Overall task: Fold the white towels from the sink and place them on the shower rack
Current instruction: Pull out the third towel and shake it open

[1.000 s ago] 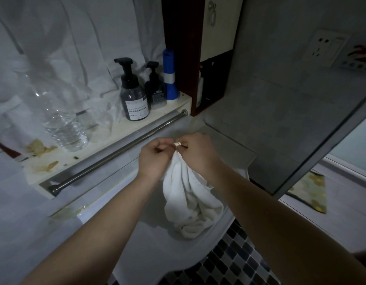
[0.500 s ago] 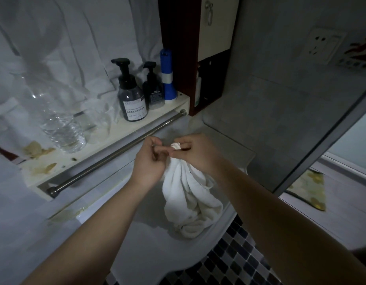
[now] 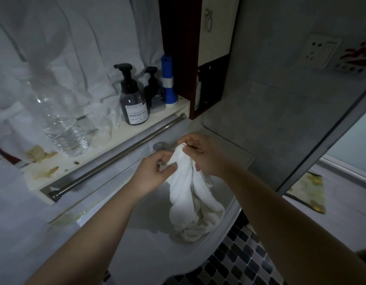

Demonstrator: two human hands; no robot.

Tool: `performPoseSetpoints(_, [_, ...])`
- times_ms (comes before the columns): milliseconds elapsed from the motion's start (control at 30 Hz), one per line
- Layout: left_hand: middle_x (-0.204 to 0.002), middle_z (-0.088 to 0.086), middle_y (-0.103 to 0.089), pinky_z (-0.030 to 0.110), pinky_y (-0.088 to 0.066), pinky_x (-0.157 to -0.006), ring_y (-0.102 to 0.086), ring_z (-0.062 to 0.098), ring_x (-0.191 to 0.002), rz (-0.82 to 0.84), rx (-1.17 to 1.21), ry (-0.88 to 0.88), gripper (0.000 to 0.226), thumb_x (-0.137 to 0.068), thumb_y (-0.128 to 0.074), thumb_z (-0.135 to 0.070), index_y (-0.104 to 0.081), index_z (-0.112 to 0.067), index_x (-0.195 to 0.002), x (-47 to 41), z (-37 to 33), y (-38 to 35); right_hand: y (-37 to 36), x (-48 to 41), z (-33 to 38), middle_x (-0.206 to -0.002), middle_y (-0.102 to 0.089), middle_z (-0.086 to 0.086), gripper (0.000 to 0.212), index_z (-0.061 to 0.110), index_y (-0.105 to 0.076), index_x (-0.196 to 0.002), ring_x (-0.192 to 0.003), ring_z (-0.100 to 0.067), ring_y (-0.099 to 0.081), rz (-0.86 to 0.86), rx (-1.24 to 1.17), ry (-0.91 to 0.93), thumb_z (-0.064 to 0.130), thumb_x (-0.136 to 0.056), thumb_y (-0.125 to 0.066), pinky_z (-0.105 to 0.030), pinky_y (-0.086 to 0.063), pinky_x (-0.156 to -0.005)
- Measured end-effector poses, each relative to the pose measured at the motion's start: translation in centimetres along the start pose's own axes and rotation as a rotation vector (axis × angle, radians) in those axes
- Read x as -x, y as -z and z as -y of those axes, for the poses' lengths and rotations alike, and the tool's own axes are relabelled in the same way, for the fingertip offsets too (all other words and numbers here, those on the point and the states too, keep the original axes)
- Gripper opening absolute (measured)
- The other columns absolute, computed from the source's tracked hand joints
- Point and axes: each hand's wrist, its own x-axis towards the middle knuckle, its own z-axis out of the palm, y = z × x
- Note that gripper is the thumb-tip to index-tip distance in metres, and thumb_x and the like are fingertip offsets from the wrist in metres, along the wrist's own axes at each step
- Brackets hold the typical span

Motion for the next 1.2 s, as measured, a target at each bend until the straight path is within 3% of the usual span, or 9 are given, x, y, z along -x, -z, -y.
performPoseSetpoints(200, [-0.089,-0.003,-0.065,0.029,-0.041,-0.078,-0.062,0.018,-0.079,0.074,-0.201,-0.088,0.016,-0.091,-0.071,-0.022,-0.060,-0.015,-0.102,-1.1,0.4,-0.5,2.1,-0.5,1.2,-0.087,-0.068,0.011,0.021,0.051,-0.065,-0.096,-0.066,-0.020,-0.071,-0.130,-0.177,0.046,0.035,-0.094,-0.053,-0.040,-0.063,-0.061])
performPoseSetpoints(333, [-0.091,-0.008,-0.067,0.033,-0.026,-0.085,-0.064,0.020,-0.094,0.071,-0.572,-0.120,0.030,-0.095,-0.062,-0.043,-0.066,-0.023,-0.118,-1.6,1.6,0.5,4.5,-1.4,1.2,-0.088,-0.063,0.006,0.021,0.037,-0.069,-0.101,-0.062,-0.010,-0.066,-0.296,-0.403,-0.040,0.022,-0.098,-0.055,-0.036,-0.062,-0.061])
performPoseSetpoints(467, [-0.085,-0.011,-0.061,0.037,-0.023,-0.085,-0.054,0.017,-0.106,0.131,-0.883,-0.032,0.025,-0.097,-0.051,-0.053,-0.063,-0.032,-0.096,-1.4,3.3,2.8,6.4,-1.9,0.8,-0.104,-0.058,-0.009,0.022,0.022,-0.067,-0.103,-0.088,-0.024,-0.069,-0.493,-0.600,-0.172,0.007,-0.102,-0.052,-0.031,-0.063,-0.067])
performPoseSetpoints(600, [-0.123,-0.010,-0.060,0.040,-0.028,-0.092,-0.044,0.017,-0.122,0.223,-0.985,0.082,0.034,-0.099,-0.045,-0.053,-0.063,-0.037,-0.124,-1.4,4.6,3.1,5.7,-1.6,-0.4,-0.110,-0.057,-0.011,0.017,0.008,-0.064,-0.111,-0.098,-0.025,-0.068,-0.525,-0.620,-0.190,0.001,-0.102,-0.051,-0.027,-0.061,-0.073])
performPoseSetpoints(767, [-0.129,0.005,-0.051,0.037,-0.038,-0.104,-0.047,0.024,-0.126,0.102,-0.811,0.121,0.031,-0.098,-0.056,-0.047,-0.075,-0.025,-0.110,-0.6,6.4,3.2,5.0,-1.1,-1.5,-0.108,-0.063,-0.013,0.018,0.013,-0.068,-0.107,-0.085,-0.013,-0.075,-0.513,-0.562,-0.181,0.002,-0.093,-0.066,-0.028,-0.061,-0.076])
performPoseSetpoints(833, [-0.101,0.008,-0.064,0.031,-0.046,-0.087,-0.063,0.025,-0.099,0.064,-0.598,0.156,0.036,-0.099,-0.058,-0.040,-0.076,-0.013,-0.084,-0.3,6.7,3.4,5.0,-1.0,-1.7,-0.109,-0.063,-0.014,0.020,0.018,-0.070,-0.102,-0.088,-0.015,-0.075,-0.506,-0.563,-0.166,0.002,-0.091,-0.068,-0.029,-0.061,-0.077])
performPoseSetpoints(933, [-0.054,0.003,-0.054,0.028,-0.039,-0.061,-0.056,0.020,-0.059,-0.075,-0.332,0.357,0.053,-0.097,-0.059,-0.043,-0.065,-0.007,-0.059,-0.1,6.7,3.1,5.2,-0.9,-1.8,-0.104,-0.061,-0.013,0.020,0.018,-0.071,-0.102,-0.088,-0.018,-0.074,-0.479,-0.598,-0.130,0.001,-0.092,-0.066,-0.030,-0.061,-0.078])
performPoseSetpoints(1100, [-0.077,-0.010,-0.071,0.018,-0.045,-0.078,-0.066,0.008,-0.080,-0.174,-0.145,0.434,0.010,-0.077,-0.085,-0.034,-0.079,-0.027,-0.081,0.0,7.0,2.0,4.5,-1.1,-1.3,-0.090,-0.062,-0.006,0.018,0.015,-0.070,-0.104,-0.084,-0.014,-0.073,-0.382,-0.558,-0.078,0.001,-0.095,-0.064,-0.034,-0.062,-0.079])
performPoseSetpoints(1200, [-0.078,-0.004,-0.070,0.019,-0.048,-0.086,-0.066,0.014,-0.081,-0.172,-0.234,0.407,0.024,-0.078,-0.084,-0.030,-0.076,-0.029,-0.101,-0.2,7.0,1.6,4.0,-1.3,-1.0,-0.099,-0.063,-0.011,0.020,0.019,-0.072,-0.101,-0.090,-0.017,-0.073,-0.360,-0.537,-0.075,0.001,-0.094,-0.066,-0.033,-0.062,-0.078])
